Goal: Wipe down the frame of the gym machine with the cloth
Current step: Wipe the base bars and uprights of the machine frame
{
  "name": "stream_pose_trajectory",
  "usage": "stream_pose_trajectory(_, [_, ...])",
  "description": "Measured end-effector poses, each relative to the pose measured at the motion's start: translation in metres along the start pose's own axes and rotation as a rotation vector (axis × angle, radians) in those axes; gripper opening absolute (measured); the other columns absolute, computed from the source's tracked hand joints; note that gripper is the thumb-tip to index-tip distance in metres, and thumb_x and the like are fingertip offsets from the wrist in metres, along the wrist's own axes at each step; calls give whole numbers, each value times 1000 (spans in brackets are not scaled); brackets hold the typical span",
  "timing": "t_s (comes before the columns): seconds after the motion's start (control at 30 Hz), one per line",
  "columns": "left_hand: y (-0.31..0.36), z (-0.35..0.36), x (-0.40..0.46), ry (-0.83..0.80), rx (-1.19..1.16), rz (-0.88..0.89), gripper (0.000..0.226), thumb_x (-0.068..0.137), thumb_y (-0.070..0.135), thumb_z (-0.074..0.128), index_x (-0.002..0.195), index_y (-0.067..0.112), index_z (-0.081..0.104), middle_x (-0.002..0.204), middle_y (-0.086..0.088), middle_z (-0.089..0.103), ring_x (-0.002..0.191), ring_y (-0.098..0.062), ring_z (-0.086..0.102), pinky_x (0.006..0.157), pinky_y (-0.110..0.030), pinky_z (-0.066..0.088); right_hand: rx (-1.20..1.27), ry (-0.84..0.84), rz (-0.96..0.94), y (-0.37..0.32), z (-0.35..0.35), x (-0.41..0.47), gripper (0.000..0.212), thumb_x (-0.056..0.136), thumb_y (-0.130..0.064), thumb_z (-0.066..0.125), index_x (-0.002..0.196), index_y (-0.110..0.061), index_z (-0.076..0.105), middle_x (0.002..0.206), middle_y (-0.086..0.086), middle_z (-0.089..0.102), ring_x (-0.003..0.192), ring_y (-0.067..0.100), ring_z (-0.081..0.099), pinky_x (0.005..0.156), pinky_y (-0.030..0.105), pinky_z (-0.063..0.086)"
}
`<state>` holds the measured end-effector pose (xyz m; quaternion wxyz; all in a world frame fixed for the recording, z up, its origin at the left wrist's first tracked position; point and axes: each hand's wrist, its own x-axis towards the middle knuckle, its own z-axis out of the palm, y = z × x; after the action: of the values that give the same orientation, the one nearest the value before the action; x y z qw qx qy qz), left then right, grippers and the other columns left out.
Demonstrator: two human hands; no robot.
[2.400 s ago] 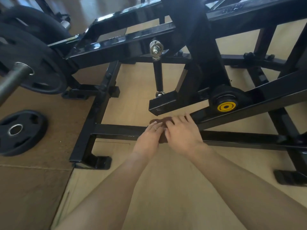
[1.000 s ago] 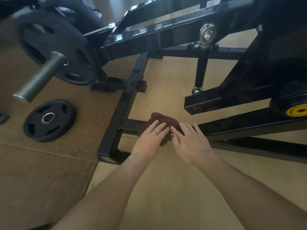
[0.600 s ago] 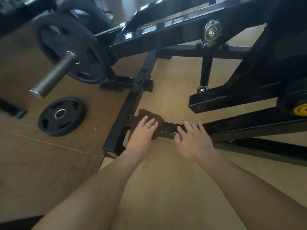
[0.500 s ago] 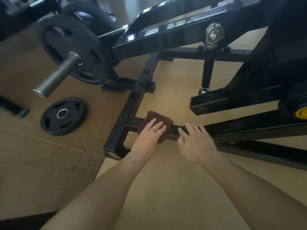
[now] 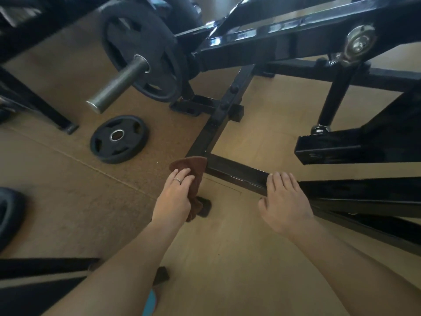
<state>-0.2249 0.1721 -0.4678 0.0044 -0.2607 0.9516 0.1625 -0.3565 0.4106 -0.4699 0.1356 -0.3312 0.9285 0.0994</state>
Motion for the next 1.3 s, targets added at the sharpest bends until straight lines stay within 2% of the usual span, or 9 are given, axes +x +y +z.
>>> stream_pose_trajectory(0.17, [-22,-7,-29,-63,127,-50,60,100,7,51,156,22,35,165,4,28,155,-21,13,125,-40,24,3,12,9,-3,4,4,71,105,-44,20,161,-2,12,166,17,21,156,33,16,129,46,9])
stream_pose_trajectory(0.23, [-23,-12,-26,-65,108,-78,65,100,5,52,159,22,29,166,1,27,155,-22,15,127,-38,18,-6,37,1,-3,5,3,71,105,-44,20,161,-2,13,166,17,23,155,33,17,129,46,9])
stream_pose_trajectory(0.37, [-8,-14,1,-159,161,-75,73,101,5,50,163,21,15,171,3,9,157,-24,0,127,-40,6,25,69,-4,0,9,4,71,104,-44,19,161,-3,13,166,15,23,155,31,17,129,45,8])
stream_pose_trajectory(0.53, [5,-10,49,-178,91,-65,67,102,14,47,162,22,18,171,3,9,157,-26,3,128,-45,11,9,106,28,-7,18,7,85,92,-46,2,158,1,26,161,21,35,152,36,28,128,50,15])
stream_pose_trajectory(0.67, [13,-4,106,-176,-17,16,60,104,21,43,161,23,25,170,4,14,157,-26,8,129,-41,10,15,225,38,-8,35,10,80,91,-44,21,143,9,50,140,28,55,136,43,48,120,55,31])
stream_pose_trajectory(0.83, [18,7,139,-112,-63,50,58,104,27,38,160,28,27,169,8,18,156,-22,12,127,-37,11,6,307,29,-7,41,15,78,87,-42,31,136,12,56,131,30,58,128,46,52,118,55,26])
stream_pose_trajectory(1.07, [7,10,51,-102,90,38,66,103,44,34,163,30,10,170,11,6,157,-17,-4,128,-45,0,66,190,66,-12,18,13,77,91,-48,17,136,0,58,130,18,60,128,35,53,121,51,32])
stream_pose_trajectory(1.17, [7,11,51,-97,104,43,66,104,49,29,163,31,8,170,11,4,157,-17,-5,127,-44,-2,91,226,43,-11,6,20,68,95,-55,10,123,-15,57,115,5,59,115,25,54,118,44,35])
stream_pose_trajectory(1.3, [8,15,75,-84,146,59,65,104,54,26,163,32,10,170,11,5,158,-18,-3,128,-46,3,31,183,-2,-8,6,31,77,96,-67,4,129,-14,48,119,5,56,114,24,52,112,41,37])
